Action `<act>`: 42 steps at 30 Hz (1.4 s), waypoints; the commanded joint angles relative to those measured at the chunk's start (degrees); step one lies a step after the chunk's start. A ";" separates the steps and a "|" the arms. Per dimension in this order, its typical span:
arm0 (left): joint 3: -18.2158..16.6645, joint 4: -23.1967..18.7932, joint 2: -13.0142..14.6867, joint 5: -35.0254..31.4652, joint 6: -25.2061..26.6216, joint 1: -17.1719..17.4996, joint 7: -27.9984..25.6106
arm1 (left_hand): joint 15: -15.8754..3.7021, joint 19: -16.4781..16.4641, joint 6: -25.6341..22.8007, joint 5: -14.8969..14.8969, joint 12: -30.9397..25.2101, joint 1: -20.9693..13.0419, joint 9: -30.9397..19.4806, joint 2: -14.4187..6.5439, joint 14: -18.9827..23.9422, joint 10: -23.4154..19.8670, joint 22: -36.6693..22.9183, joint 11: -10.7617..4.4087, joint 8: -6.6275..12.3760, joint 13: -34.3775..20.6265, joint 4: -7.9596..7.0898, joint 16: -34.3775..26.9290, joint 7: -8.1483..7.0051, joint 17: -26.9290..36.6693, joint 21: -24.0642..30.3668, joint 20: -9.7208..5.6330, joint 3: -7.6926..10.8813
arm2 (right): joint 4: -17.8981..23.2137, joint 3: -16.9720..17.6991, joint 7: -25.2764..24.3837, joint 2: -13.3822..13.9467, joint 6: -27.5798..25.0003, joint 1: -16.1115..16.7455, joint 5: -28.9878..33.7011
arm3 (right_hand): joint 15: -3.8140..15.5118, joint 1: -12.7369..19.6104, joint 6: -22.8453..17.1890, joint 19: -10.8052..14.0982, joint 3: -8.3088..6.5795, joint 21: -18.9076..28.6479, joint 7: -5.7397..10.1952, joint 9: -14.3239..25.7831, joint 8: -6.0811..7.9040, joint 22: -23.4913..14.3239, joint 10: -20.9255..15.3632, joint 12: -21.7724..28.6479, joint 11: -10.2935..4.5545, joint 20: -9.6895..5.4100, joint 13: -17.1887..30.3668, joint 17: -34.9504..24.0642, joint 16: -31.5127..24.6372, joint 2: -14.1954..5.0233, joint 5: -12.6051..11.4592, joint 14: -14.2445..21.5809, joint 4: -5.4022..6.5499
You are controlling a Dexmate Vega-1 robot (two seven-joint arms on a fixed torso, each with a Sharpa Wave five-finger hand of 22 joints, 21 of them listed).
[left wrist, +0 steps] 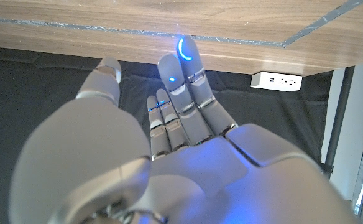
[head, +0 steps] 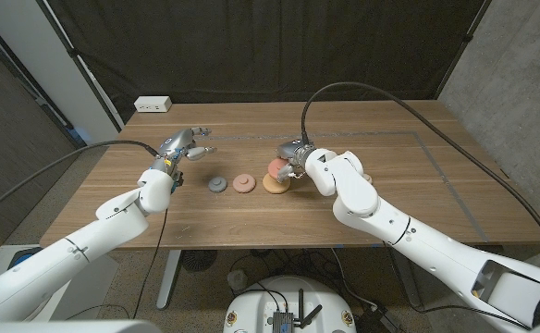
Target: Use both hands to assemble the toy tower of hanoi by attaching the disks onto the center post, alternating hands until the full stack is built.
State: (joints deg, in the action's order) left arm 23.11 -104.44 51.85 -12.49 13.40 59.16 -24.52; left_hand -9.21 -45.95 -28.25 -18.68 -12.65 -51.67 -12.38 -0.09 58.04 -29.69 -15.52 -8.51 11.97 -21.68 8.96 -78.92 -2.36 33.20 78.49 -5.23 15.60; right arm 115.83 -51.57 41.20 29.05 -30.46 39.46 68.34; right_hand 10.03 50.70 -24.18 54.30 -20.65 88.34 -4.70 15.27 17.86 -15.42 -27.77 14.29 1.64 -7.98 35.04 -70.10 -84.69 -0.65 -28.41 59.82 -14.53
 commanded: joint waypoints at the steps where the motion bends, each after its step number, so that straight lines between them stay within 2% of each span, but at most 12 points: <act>1: 0.18 0.60 -0.84 0.20 -0.53 -0.33 -0.25 | -3.37 0.40 -0.42 0.00 -0.04 0.45 -0.15 -0.06 0.08 -0.64 0.11 0.10 0.03 -0.06 0.14 -0.07 -0.05 0.00 0.63 -6.64 0.49 | -2.06 -1.65 0.75 -1.10 0.36 -2.34 -0.83 | 2.51 1.21 -8.73 0.60 -5.73 -0.08 8.26 0.17 0.41 -0.06 -9.85 -0.14 -9.62 -4.59 3.69 -0.09 -0.06 -2.45 -0.27 0.46 5.12; 13: 0.37 0.55 -1.74 0.50 -0.43 -0.38 -0.67 | -3.37 0.55 -0.65 0.01 -0.07 0.47 -0.15 -0.06 0.24 -0.94 0.39 0.17 0.04 -0.18 0.15 -0.19 -0.08 -0.04 1.24 -6.64 0.59 | -3.81 -2.86 0.16 -1.61 0.51 -3.77 -2.86 | 2.52 1.10 -8.83 0.77 -6.12 -0.14 8.26 0.22 0.38 -0.08 -9.93 -0.36 -9.60 -4.59 3.85 0.22 0.26 -2.30 -0.37 0.28 5.13; 42: 0.54 0.65 -1.67 0.61 -0.10 -0.22 -0.62 | -3.37 0.95 -0.88 -0.05 -0.02 0.36 -0.17 -0.19 0.34 -1.22 0.92 0.08 0.00 -0.33 0.20 -0.31 -0.12 -0.06 2.16 -6.66 0.87 | -8.02 -5.88 -2.00 -1.98 -1.51 -6.18 -7.49 | 2.51 0.71 -8.99 0.78 -7.03 -0.41 8.34 0.31 0.22 0.14 -10.39 -0.79 -9.52 -4.59 4.26 0.08 0.23 -2.00 -0.56 0.58 5.20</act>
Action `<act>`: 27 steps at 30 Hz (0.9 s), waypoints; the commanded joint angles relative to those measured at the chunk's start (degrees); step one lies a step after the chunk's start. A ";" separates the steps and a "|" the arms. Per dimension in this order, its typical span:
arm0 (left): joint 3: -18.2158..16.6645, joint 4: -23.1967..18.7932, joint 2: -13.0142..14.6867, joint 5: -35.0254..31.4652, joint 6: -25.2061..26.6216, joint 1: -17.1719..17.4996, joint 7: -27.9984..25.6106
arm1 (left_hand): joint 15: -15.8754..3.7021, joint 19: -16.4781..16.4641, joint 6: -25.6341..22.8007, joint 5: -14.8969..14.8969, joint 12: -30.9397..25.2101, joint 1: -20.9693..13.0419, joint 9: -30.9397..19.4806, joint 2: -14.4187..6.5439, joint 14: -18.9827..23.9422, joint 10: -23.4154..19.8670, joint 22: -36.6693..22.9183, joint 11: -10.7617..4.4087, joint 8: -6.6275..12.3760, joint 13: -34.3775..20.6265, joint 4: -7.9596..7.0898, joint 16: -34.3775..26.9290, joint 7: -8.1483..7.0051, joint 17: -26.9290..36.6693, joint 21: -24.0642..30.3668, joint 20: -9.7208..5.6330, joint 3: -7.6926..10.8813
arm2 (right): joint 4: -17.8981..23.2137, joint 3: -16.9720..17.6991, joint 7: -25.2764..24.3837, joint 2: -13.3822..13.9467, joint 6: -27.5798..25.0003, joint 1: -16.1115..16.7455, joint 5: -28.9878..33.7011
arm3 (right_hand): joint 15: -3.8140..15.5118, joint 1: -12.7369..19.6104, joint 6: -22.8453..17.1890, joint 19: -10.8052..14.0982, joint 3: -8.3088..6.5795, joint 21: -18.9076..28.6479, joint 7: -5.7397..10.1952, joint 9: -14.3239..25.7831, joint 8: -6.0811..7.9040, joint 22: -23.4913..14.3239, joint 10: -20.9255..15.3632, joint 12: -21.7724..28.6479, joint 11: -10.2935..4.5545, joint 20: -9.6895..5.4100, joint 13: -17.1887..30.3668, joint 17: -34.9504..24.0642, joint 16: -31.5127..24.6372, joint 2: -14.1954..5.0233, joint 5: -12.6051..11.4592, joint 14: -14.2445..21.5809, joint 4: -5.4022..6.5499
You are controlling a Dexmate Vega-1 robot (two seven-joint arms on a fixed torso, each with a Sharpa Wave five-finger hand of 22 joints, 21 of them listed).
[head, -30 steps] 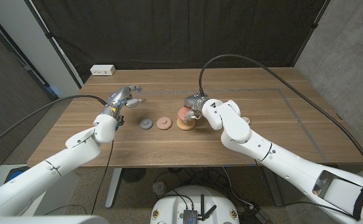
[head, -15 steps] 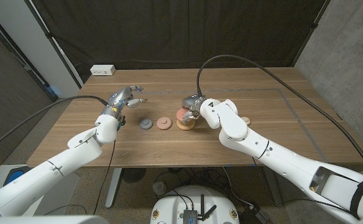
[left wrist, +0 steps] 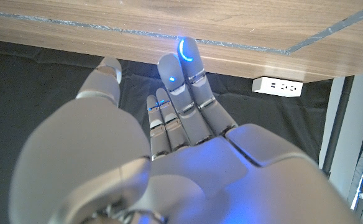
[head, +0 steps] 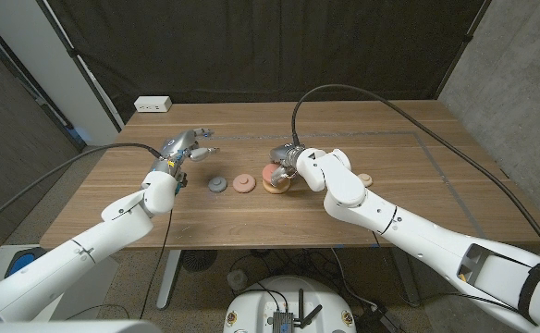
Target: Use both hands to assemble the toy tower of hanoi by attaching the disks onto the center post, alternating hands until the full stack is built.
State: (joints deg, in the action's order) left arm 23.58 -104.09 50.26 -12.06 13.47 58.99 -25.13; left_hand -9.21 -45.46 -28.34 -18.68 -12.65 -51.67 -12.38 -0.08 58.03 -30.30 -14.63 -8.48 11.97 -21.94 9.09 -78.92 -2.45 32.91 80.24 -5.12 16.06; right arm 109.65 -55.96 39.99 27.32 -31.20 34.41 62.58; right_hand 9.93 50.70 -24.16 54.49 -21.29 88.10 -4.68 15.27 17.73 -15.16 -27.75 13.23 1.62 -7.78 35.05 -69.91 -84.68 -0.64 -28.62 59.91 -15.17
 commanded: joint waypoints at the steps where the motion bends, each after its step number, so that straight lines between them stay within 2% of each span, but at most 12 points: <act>1: 0.11 0.43 -0.07 0.25 -0.35 -0.14 0.13 | -3.37 0.48 -0.76 -0.05 0.01 0.36 -0.17 -0.19 0.33 -0.52 0.03 0.09 -0.01 -0.07 0.07 -0.29 0.00 0.22 0.42 -6.76 0.41 | -2.00 -1.57 -0.99 -0.26 -0.80 -1.18 -1.96 | 2.61 0.70 -9.04 0.63 -6.45 -0.13 8.32 0.32 0.35 -0.17 -10.39 0.24 -9.66 -4.80 4.29 -0.12 0.23 -2.00 -0.35 0.52 5.84; 27: 0.96 1.81 -0.54 0.33 -1.34 -1.26 0.76 | -3.37 0.85 -0.86 0.01 0.12 0.83 -0.19 0.02 0.07 -0.74 0.80 -0.09 -0.10 -0.19 -0.02 -0.11 -0.07 -0.17 1.49 -6.72 0.47 | -4.31 -3.93 -2.59 0.57 -3.12 -2.95 -4.58 | 2.64 0.39 -8.87 0.50 -7.52 -0.26 8.38 0.56 0.07 0.01 -10.64 -0.24 -9.58 -4.79 4.91 0.10 0.89 -1.75 -0.49 0.32 5.80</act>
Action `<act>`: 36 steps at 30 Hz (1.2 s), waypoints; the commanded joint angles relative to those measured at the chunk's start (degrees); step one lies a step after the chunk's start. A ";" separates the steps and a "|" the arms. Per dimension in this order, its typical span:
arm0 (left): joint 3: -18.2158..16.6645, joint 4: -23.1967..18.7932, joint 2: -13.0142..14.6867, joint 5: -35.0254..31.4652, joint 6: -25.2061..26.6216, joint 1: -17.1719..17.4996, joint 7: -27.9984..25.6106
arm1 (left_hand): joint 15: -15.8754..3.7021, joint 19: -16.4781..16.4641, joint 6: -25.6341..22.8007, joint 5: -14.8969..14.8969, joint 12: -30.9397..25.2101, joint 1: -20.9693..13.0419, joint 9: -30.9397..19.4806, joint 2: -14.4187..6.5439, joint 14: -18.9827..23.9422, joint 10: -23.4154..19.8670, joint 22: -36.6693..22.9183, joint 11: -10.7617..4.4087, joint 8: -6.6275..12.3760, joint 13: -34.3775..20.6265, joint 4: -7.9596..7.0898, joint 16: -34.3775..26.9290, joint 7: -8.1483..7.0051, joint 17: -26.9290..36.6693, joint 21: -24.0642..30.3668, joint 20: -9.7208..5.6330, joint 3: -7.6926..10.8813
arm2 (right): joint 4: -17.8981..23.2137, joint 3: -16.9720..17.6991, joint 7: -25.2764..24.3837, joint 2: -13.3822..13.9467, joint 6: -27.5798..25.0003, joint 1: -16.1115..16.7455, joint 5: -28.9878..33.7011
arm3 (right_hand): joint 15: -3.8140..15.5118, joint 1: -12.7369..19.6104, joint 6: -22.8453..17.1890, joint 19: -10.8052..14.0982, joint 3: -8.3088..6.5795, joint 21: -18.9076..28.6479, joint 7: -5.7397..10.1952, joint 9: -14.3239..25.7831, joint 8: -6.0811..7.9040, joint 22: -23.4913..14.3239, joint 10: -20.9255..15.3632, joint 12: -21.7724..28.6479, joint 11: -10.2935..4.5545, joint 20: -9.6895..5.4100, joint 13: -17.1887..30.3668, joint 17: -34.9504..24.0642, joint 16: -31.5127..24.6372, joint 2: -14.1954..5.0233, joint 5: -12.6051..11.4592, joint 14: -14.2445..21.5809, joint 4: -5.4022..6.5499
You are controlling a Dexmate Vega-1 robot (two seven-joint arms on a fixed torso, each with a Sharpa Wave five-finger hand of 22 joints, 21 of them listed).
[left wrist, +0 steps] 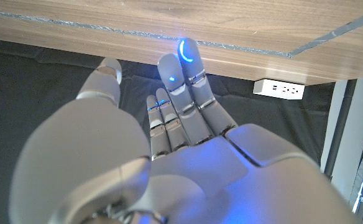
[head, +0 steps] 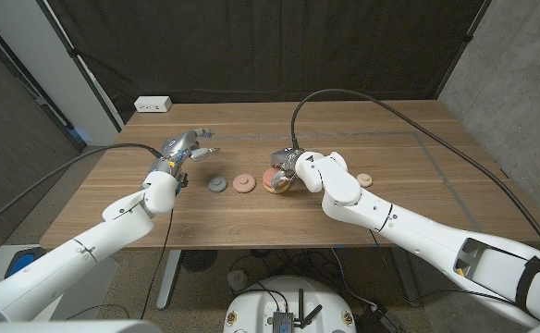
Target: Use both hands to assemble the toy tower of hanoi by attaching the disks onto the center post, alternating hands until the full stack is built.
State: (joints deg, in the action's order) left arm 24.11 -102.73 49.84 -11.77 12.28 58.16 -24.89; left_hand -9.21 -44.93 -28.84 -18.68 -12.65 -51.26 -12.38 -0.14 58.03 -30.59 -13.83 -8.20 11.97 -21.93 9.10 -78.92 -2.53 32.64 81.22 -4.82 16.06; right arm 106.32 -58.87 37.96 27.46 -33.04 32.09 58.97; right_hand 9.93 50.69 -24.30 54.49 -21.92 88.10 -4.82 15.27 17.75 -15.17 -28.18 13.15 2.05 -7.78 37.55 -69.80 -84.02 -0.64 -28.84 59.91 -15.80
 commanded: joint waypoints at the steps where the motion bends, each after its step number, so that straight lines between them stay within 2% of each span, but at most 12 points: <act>1: 0.47 0.47 -0.12 0.06 -0.12 -0.48 0.60 | -3.37 0.33 -0.39 0.01 0.12 0.43 -0.19 0.07 0.09 -0.47 0.02 -0.37 -0.09 -0.21 -0.02 -0.13 -0.02 0.12 0.52 -7.02 0.48 | -0.98 -1.02 -0.57 0.51 -1.42 -0.65 -1.07 | 2.63 0.37 -8.74 0.58 -6.94 -0.16 8.48 0.59 0.05 -0.08 -10.22 -0.19 -9.98 -4.79 2.42 -0.12 0.14 -1.73 -0.28 0.43 6.43; 30: 1.73 0.54 -0.77 -0.65 0.10 -1.70 1.29 | -3.37 0.56 -0.47 0.00 0.13 0.40 -0.20 0.02 0.24 -0.68 0.43 -0.35 -0.12 -0.27 0.02 -0.26 0.02 0.10 1.09 -7.03 0.66 | 0.64 -1.64 -0.53 2.76 -4.60 -0.53 -3.03 | 2.65 0.14 -8.82 0.62 -7.59 -0.23 8.41 0.68 -0.15 0.16 -10.34 -0.77 -9.93 -4.81 2.19 0.01 0.50 -1.52 -0.32 0.44 6.40; 36: 1.52 0.45 -0.79 -0.48 0.03 -1.33 0.94 | -3.37 0.63 -0.53 -0.01 0.11 0.40 -0.20 0.01 0.17 -0.75 0.48 -0.33 -0.11 -0.29 0.03 -0.20 0.06 0.03 1.20 -7.03 0.70 | 0.94 -2.53 1.50 2.95 -5.05 -1.34 -2.12 | 2.60 -0.70 -7.07 0.22 -7.38 -0.47 8.44 0.87 -0.86 0.44 -9.01 -1.42 -9.52 -4.72 2.07 0.31 1.16 -0.61 -0.01 -0.28 6.56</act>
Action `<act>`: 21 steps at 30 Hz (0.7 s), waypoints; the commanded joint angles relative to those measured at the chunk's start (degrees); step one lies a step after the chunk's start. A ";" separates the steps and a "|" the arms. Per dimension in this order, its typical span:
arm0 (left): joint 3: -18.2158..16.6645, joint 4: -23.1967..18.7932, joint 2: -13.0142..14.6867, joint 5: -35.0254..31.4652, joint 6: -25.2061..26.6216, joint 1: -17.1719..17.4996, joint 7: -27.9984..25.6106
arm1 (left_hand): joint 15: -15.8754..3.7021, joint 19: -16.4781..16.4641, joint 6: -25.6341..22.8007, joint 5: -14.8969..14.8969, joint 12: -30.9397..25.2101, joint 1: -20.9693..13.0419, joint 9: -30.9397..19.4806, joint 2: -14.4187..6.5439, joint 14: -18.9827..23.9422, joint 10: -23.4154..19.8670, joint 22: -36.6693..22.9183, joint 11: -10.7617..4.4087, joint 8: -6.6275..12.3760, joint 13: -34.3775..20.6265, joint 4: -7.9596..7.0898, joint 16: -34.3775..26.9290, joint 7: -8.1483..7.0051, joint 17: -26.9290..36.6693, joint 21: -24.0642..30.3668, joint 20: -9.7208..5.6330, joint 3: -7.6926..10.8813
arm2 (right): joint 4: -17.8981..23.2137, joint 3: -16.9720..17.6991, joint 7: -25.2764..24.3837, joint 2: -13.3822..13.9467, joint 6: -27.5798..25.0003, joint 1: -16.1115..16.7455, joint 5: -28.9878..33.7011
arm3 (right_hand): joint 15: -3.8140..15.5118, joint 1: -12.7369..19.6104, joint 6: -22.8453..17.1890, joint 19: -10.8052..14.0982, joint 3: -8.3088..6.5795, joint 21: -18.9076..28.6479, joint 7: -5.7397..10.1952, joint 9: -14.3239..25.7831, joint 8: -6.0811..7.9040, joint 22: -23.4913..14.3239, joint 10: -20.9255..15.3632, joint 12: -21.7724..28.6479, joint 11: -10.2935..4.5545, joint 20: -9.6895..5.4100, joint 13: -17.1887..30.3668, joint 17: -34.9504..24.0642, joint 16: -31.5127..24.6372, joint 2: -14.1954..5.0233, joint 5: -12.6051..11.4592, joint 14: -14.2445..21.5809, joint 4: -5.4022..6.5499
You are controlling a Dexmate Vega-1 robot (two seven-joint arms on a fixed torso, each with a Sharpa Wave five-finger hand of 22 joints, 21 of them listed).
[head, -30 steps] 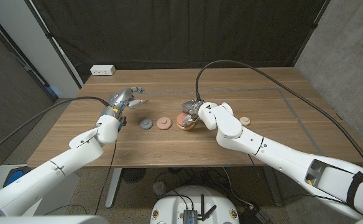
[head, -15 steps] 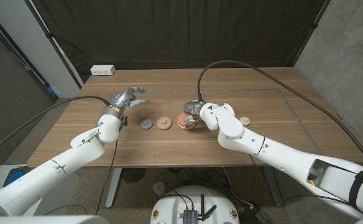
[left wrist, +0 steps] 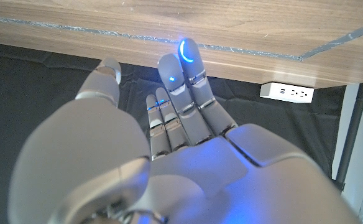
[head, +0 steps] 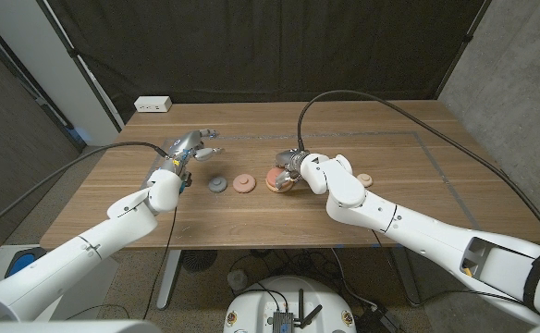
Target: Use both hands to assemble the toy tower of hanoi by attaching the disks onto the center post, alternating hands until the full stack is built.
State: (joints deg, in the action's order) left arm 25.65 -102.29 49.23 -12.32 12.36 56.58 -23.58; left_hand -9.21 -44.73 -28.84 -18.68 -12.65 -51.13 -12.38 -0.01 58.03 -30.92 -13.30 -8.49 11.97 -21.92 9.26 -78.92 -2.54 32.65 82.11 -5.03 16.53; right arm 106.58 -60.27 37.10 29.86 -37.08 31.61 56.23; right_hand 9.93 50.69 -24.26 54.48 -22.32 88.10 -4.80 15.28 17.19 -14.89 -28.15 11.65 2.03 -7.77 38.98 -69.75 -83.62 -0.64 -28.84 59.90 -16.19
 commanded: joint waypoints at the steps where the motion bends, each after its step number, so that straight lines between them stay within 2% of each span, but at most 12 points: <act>1: -0.06 -0.05 -0.15 0.09 0.02 0.33 -0.39 | -3.37 0.44 -0.52 -0.01 0.12 0.27 -0.21 -0.13 0.16 -0.41 -0.03 -0.01 -0.12 -0.30 -0.13 -0.19 0.07 0.00 0.31 -6.81 0.23 | 0.75 -1.21 2.52 0.58 -1.02 -0.91 0.76 | 2.60 -1.01 -6.95 0.13 -6.87 -0.48 8.44 0.93 -0.36 0.17 -8.47 -0.14 -9.25 -4.71 0.61 0.39 1.05 -0.33 0.12 -0.57 7.03; 8: -0.25 -0.16 -0.06 0.22 -0.11 0.64 -0.59 | -3.37 0.56 -0.58 -0.02 0.04 0.25 -0.21 -0.20 0.02 -0.66 0.15 0.02 -0.11 -0.32 -0.13 -0.05 0.03 -0.17 0.42 -6.82 0.32 | 0.81 -1.43 3.31 0.39 -1.33 -1.14 1.42 | 2.61 -3.56 -3.44 -1.31 -5.90 -1.23 8.32 1.64 -1.74 1.16 -3.85 -1.19 -7.77 -4.68 0.13 1.05 3.49 1.65 1.95 -2.76 7.50; 12: -0.35 -0.18 -0.06 0.28 -0.18 0.76 -0.73 | -3.37 0.54 -0.62 -0.02 0.05 0.22 -0.22 -0.23 0.11 -0.67 0.21 0.09 -0.11 -0.34 -0.12 -0.15 0.03 -0.09 0.56 -6.82 0.37 | 0.65 -1.68 4.23 0.17 -1.71 -1.37 2.03 | 2.61 -4.12 -1.67 -1.97 -5.75 -1.60 6.93 1.89 -2.52 1.70 -1.95 -1.18 -7.17 -4.66 -0.15 1.57 4.81 2.04 2.82 -3.67 7.46; 21: -0.49 -0.34 0.08 0.26 -0.13 0.94 -0.80 | -3.37 0.58 -0.67 -0.03 0.01 0.22 -0.22 -0.23 0.15 -0.79 0.29 0.10 -0.11 -0.41 -0.10 -0.19 0.01 -0.08 0.78 -6.81 0.43 | 1.02 -1.67 5.29 0.37 -1.70 -1.48 2.82 | 2.58 -4.98 0.45 -2.17 -5.53 -1.57 5.71 1.77 -3.66 1.96 1.25 -1.28 -5.90 -4.64 -0.75 1.24 5.78 2.75 4.03 -4.04 7.42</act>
State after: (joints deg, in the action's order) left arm 25.38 -102.42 49.17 -12.15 12.34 57.24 -24.15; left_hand -9.21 -44.42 -29.04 -18.68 -12.65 -51.13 -12.38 -0.01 58.03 -31.01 -13.03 -8.39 11.97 -22.21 9.25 -78.92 -2.33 32.38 82.66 -4.72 16.53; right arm 107.22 -61.76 41.17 30.17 -38.59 30.33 58.06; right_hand 8.49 45.73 -21.28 52.70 -23.60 86.77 -1.82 16.94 13.95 -13.03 -24.87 10.35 -1.26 -7.26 38.22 -68.32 -78.23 1.33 -25.26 56.19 -13.11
